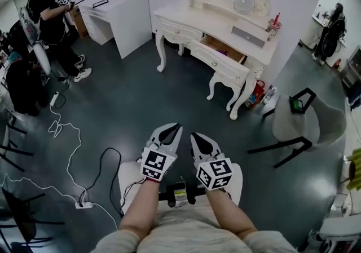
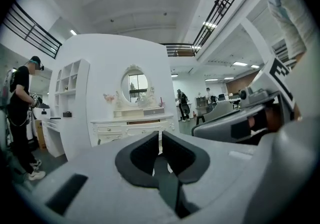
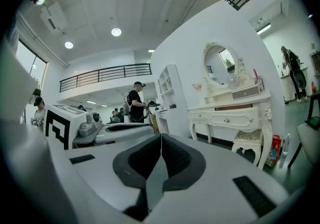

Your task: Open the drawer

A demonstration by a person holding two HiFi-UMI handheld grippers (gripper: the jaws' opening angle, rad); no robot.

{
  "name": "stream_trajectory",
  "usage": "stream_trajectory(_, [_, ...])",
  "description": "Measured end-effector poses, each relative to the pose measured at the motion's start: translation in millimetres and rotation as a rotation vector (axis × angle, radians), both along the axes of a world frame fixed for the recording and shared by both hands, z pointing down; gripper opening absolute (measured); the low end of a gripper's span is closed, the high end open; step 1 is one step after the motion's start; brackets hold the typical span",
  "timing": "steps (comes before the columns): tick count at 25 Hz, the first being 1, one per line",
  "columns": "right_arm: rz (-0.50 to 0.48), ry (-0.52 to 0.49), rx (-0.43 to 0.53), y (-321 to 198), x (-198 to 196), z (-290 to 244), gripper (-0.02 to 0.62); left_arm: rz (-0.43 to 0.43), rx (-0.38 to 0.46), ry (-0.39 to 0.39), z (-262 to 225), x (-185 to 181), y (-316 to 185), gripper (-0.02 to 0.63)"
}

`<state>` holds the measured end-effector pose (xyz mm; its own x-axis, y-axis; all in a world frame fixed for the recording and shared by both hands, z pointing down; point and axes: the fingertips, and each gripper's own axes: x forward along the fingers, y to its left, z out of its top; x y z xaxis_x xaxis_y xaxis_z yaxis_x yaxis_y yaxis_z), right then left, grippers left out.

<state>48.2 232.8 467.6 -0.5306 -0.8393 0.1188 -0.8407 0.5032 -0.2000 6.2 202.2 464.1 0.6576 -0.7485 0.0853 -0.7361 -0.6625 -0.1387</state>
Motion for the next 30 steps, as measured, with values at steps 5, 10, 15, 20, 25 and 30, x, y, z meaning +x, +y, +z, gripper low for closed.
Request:
stream_trajectory(5, [-0.034, 0.05, 0.022, -28.2, -17.1, 0.5, 0.01, -0.022, -0.022, -0.011, 9.5, -10.0, -27.6, 0.031])
stream_trajectory(10, [-0.032, 0.054, 0.011, -60.9, -19.9, 3.6, 0.011, -0.048, -0.031, -0.006, 11.8, -20.4, -63.7, 0.031])
stream_trajectory(15, [-0.008, 0.081, 0.024, -95.6, -14.7, 4.0, 0.011, -0.058, -0.024, 0.01, 4.5, -21.0, -101.5, 0.031])
stream_trajectory(20, [0.004, 0.104, 0.037, -127.6, -9.3, 3.7, 0.01, -0.03, -0.014, -0.013, 3.4, -10.1, -130.2, 0.031])
stream_trajectory(25, [0.005, 0.114, 0.055, -154.0, -11.4, 1.4, 0.011, -0.011, -0.015, -0.042, 11.2, -7.5, -157.0, 0.031])
stream_trajectory(30, [0.0, 0.161, 0.085, -177.3, -19.4, 0.1, 0.011, 0.002, -0.001, -0.046, 10.1, -9.5, -176.5, 0.031])
